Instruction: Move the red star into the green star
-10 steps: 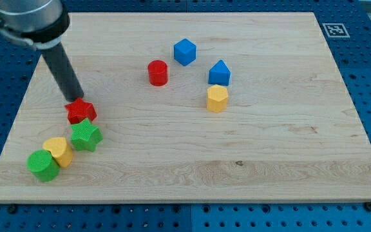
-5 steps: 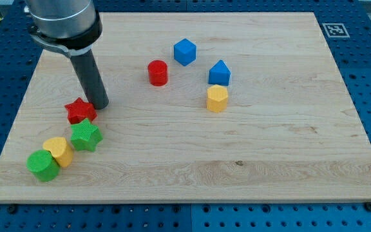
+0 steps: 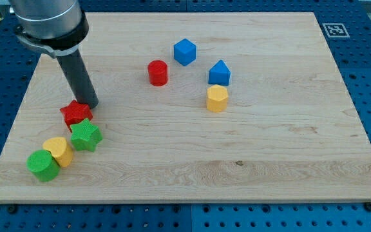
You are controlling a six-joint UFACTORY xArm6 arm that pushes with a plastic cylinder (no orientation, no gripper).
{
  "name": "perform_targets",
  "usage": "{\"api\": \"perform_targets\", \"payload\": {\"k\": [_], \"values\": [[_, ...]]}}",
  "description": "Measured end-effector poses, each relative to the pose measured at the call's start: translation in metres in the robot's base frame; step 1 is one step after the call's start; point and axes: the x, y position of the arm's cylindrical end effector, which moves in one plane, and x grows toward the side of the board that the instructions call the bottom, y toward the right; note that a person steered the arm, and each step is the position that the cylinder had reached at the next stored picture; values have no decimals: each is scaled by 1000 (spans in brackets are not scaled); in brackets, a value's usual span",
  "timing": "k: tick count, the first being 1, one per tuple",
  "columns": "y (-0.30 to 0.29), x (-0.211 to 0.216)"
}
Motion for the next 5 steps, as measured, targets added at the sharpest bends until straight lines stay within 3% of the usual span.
{"api": "perform_targets", "payload": {"k": [3,5], "values": [[-14,6],[-14,32]]}}
